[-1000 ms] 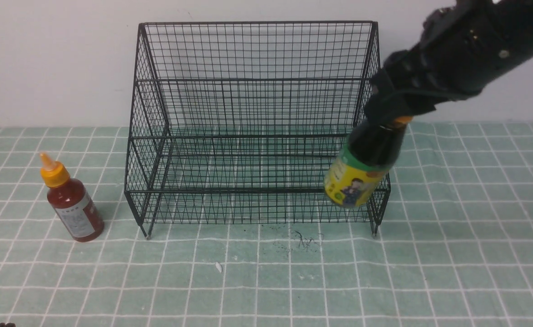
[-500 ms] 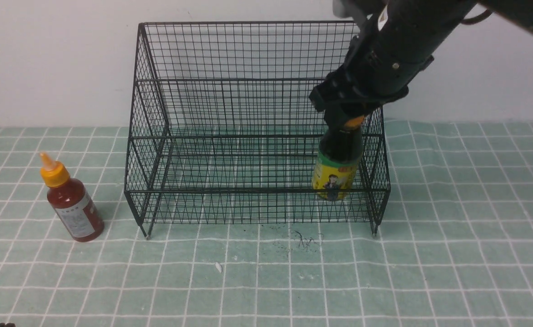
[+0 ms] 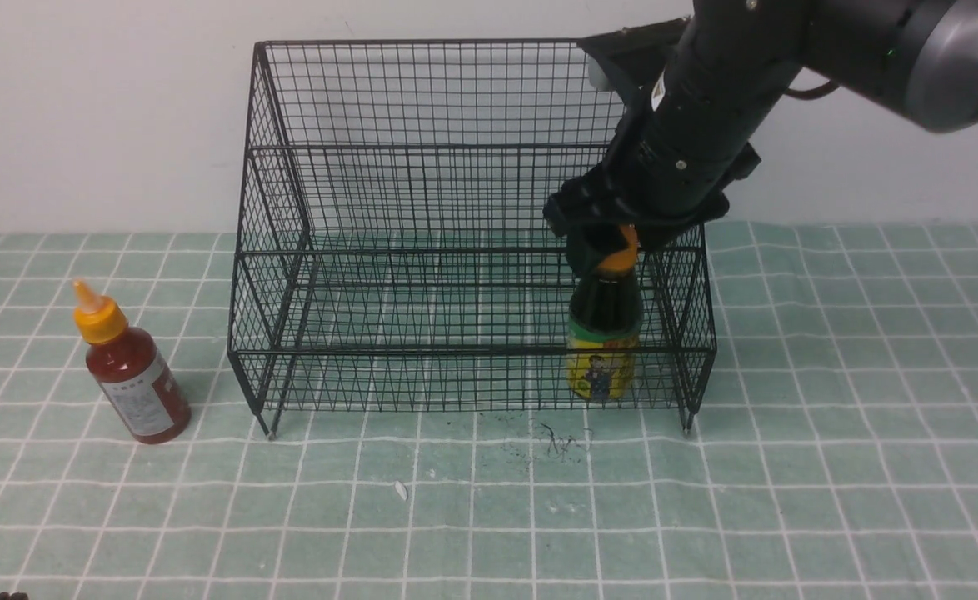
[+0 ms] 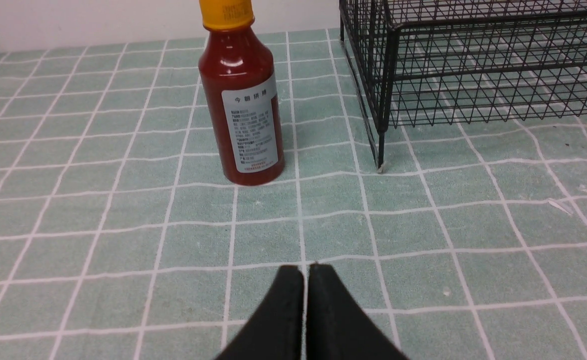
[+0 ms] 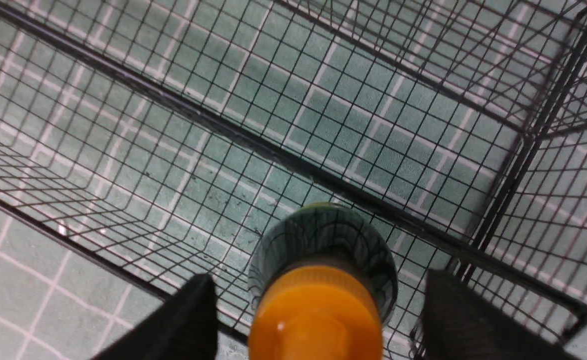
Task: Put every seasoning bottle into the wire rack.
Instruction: Use the right arm to put the condiment bottle back on the shelf, then use the left arm to grab the condiment bottle closest to it
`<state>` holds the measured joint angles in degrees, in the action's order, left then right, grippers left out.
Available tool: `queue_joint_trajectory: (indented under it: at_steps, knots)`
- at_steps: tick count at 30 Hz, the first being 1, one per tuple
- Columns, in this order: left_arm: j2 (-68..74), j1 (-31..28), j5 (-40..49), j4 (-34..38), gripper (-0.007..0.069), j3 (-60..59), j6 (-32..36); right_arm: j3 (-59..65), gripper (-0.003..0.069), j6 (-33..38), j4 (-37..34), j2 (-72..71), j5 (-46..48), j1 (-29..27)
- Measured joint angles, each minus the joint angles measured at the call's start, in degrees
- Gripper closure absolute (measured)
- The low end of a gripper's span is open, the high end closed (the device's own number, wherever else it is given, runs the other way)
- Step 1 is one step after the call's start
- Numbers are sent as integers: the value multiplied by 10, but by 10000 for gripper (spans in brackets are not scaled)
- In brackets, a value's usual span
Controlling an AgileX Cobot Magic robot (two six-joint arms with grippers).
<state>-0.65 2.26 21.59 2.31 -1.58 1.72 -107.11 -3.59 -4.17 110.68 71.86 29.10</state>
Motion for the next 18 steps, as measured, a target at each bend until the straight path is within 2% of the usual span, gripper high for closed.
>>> queue_joint_trajectory:
  at_steps: [3, 7, 10, 14, 15, 17, 18]
  knots:
    - [0, 0, 0, 0, 631, 0, 0, 0, 96, -2, -13, -61, 0, 0]
    - [0, 0, 0, 0, 631, 0, 0, 3, 124, -11, -9, -168, 0, 0]
    - [0, 0, 0, 0, 631, 0, 0, 23, 192, -34, 19, -271, 1, 0]
    - [0, 0, 0, 0, 631, 0, 0, 98, 319, -69, 68, -414, 1, 0]
    - [0, 0, 0, 0, 631, 0, 0, 155, 386, -80, 83, -481, -1, 0]
    - [0, 0, 0, 0, 631, 0, 0, 197, 430, -86, 90, -525, -13, 0]
    - [0, 0, 0, 0, 631, 0, 0, 274, 502, -91, 98, -595, -54, 0]
